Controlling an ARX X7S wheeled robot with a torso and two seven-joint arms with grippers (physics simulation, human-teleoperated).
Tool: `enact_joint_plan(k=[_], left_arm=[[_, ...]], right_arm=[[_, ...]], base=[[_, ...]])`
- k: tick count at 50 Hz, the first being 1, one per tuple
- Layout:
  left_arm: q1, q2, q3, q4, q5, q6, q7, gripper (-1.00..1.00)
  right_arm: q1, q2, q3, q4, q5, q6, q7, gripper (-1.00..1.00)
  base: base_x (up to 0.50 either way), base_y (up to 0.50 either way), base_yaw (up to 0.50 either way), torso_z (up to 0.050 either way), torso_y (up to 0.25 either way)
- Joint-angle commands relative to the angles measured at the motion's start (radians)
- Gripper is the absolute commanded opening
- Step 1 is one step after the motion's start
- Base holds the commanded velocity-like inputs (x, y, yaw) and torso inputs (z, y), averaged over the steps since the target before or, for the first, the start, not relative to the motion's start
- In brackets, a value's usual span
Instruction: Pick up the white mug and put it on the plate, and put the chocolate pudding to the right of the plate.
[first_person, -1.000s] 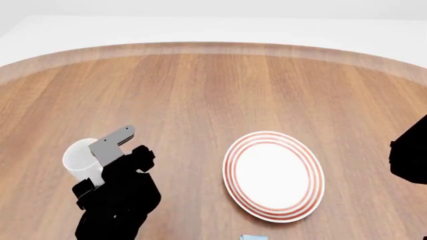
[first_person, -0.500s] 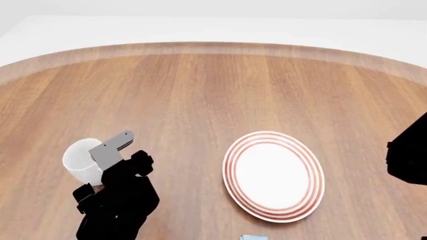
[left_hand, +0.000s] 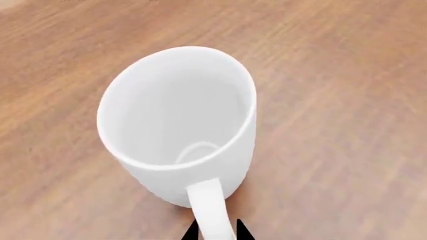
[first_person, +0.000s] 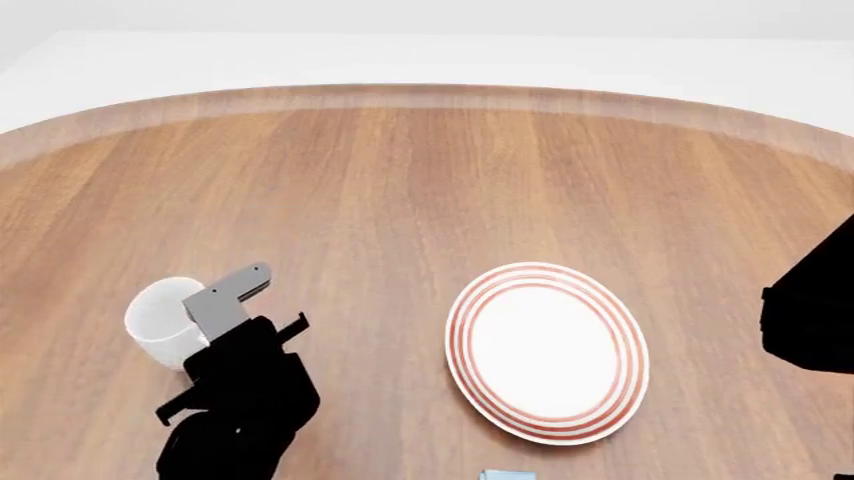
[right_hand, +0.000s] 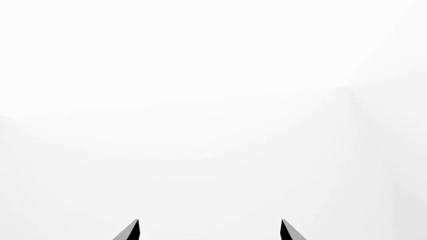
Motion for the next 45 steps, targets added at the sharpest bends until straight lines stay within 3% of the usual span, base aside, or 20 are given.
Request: enact_joint_plan(k=[1, 6, 11, 14, 16, 18, 21, 28, 34, 45], left_arm=[[0.001, 0.008, -0.02, -0.02, 0.009, -0.004, 0.021, -1.0], [-0.001, -0.007, 0.001, 0.004, 0.025, -0.003, 0.024, -1.0], [-0.058, -0.092, 0.144, 0.186, 0.089, -0.064, 0.109, -1.0], [-0.123, -0.168, 0.268, 0.336, 0.112, -0.121, 0.233, -1.0], [-0.22, -0.249, 0.376, 0.5, 0.096, -0.196, 0.386, -1.0], [-0.251, -0.269, 0.4, 0.539, 0.089, -0.223, 0.422, -1.0], [-0.327, -0.302, 0.461, 0.589, 0.053, -0.242, 0.576, -1.0], [-0.419, -0.326, 0.54, 0.62, -0.003, -0.221, 0.834, -1.0], [-0.502, -0.297, 0.536, 0.491, -0.075, -0.183, 1.043, -1.0], [-0.604, -0.254, 0.586, 0.37, -0.141, -0.192, 1.302, -1.0]], right_arm=[[-0.001, -0.016, 0.016, 0.0, -0.023, -0.003, -0.023, 1.0], [-0.002, -0.014, 0.016, -0.002, -0.023, -0.002, -0.021, 1.0], [-0.004, -0.013, 0.016, 0.001, -0.024, -0.005, -0.02, 1.0], [-0.002, -0.012, 0.016, 0.0, -0.024, -0.003, -0.017, 1.0], [-0.002, -0.011, 0.016, -0.001, -0.024, -0.003, -0.016, 1.0], [-0.002, -0.01, 0.017, -0.003, -0.021, -0.004, -0.015, 1.0], [-0.003, -0.012, 0.018, 0.005, -0.022, -0.014, -0.018, 1.0], [-0.002, -0.009, 0.019, 0.004, -0.02, -0.013, -0.014, 1.0], [-0.001, -0.007, 0.02, 0.008, -0.017, -0.016, -0.013, 1.0], [-0.002, -0.001, 0.023, 0.006, -0.014, -0.015, -0.008, 1.0]], base=[[0.0, 0.0, 0.0, 0.0, 0.0], [0.0, 0.0, 0.0, 0.0, 0.0], [0.0, 0.0, 0.0, 0.0, 0.0], [0.0, 0.0, 0.0, 0.0, 0.0], [0.0, 0.0, 0.0, 0.0, 0.0], [0.0, 0.0, 0.0, 0.0, 0.0], [0.0, 0.0, 0.0, 0.0, 0.0], [0.0, 0.0, 0.0, 0.0, 0.0], [0.0, 0.0, 0.0, 0.0, 0.0], [0.0, 0.0, 0.0, 0.0, 0.0]])
